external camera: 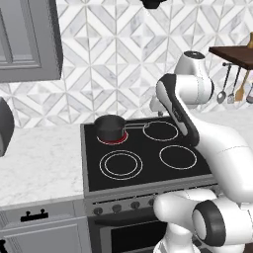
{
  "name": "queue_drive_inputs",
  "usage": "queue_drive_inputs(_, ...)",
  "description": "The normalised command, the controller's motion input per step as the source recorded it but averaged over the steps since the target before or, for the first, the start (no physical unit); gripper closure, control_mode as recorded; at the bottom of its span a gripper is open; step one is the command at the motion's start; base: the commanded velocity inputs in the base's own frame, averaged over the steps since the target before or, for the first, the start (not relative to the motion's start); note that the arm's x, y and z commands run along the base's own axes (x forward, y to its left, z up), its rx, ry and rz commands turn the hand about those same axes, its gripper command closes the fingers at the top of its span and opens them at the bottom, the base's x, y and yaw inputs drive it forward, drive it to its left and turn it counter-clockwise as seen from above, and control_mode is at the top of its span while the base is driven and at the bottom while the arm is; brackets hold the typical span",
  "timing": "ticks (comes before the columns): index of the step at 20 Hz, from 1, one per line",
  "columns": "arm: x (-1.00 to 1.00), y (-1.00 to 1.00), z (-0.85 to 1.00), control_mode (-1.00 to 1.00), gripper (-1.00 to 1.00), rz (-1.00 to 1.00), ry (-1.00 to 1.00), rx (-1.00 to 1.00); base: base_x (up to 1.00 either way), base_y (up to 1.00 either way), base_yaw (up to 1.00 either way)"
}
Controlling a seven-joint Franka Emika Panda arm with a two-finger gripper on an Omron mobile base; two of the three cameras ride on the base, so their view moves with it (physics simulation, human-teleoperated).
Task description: Turn off the rear left burner of the stove.
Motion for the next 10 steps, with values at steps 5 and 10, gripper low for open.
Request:
queue_drive_inputs(5,0.0,0.0,0.0,1.0,-1.0,0.0,0.0,0.0,-0.05,-0.52,0.0)
queue_drive_inputs(10,0.0,0.0,0.0,1.0,-1.0,0.0,0.0,0.0,0.0,-0.52,0.0)
